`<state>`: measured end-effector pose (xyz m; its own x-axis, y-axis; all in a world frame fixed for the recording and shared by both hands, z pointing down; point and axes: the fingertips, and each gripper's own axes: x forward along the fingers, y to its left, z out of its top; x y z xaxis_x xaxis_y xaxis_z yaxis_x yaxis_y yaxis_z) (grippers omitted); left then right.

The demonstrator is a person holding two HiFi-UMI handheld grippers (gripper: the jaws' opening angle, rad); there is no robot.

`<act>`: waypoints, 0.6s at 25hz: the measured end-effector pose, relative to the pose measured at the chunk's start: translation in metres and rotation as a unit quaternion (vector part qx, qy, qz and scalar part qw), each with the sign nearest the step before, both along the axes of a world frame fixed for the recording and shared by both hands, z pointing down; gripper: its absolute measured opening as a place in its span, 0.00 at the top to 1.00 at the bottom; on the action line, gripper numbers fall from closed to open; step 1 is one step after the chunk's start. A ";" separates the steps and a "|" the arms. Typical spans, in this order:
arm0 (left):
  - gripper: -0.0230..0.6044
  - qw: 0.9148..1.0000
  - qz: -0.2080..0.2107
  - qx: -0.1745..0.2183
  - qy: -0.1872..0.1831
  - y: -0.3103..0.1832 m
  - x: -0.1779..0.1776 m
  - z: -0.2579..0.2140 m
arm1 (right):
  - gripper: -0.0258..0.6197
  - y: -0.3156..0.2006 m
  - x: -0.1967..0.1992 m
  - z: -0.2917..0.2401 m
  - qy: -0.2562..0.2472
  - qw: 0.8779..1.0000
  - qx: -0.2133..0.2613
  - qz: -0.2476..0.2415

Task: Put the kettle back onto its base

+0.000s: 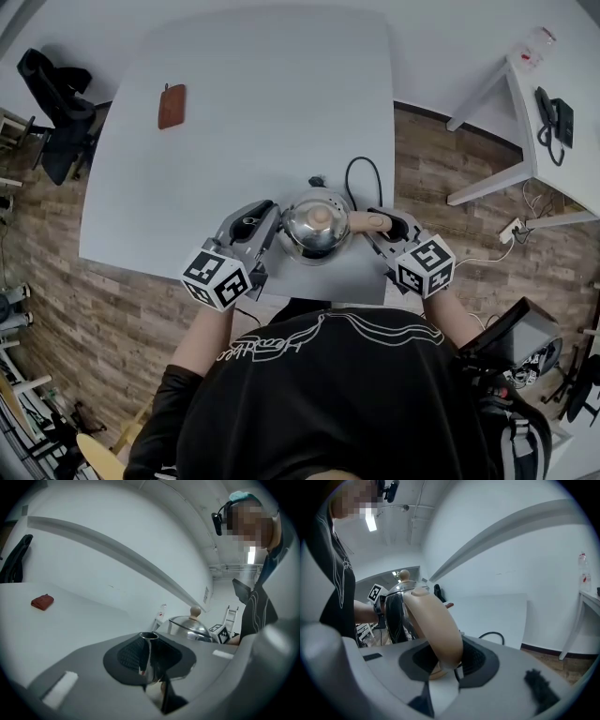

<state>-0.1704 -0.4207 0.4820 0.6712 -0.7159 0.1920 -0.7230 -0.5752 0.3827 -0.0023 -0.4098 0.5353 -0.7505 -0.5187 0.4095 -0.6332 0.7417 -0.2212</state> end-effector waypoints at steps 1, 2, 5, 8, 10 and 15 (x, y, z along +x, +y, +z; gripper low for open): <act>0.88 1.000 -0.002 0.000 0.001 0.000 0.000 0.001 | 0.78 0.000 0.000 0.000 0.002 1.000 0.003 0.000; 0.88 1.000 -0.004 0.000 0.001 0.000 -0.001 0.001 | 0.78 0.000 0.000 0.000 0.003 1.000 0.007 0.000; 0.88 1.000 -0.010 -0.002 0.006 0.001 -0.002 0.003 | 0.78 -0.001 0.000 -0.001 0.009 1.000 0.017 -0.001; 0.88 1.000 -0.017 -0.002 0.017 0.001 -0.004 0.007 | 0.78 0.001 -0.001 -0.001 0.023 0.999 0.024 -0.004; 0.88 1.000 -0.020 0.000 0.022 0.001 -0.005 0.009 | 0.78 0.000 -0.001 -0.002 0.025 0.999 0.032 -0.001; 0.88 0.999 -0.035 0.007 0.023 0.002 -0.006 0.009 | 0.78 0.002 0.000 0.000 0.030 0.999 0.033 0.005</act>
<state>-0.1767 -0.4187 0.4910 0.6270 -0.7642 0.1512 -0.7435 -0.5291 0.4090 -0.0020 -0.4077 0.5349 -0.7206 -0.5528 0.4184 -0.6508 0.7475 -0.1333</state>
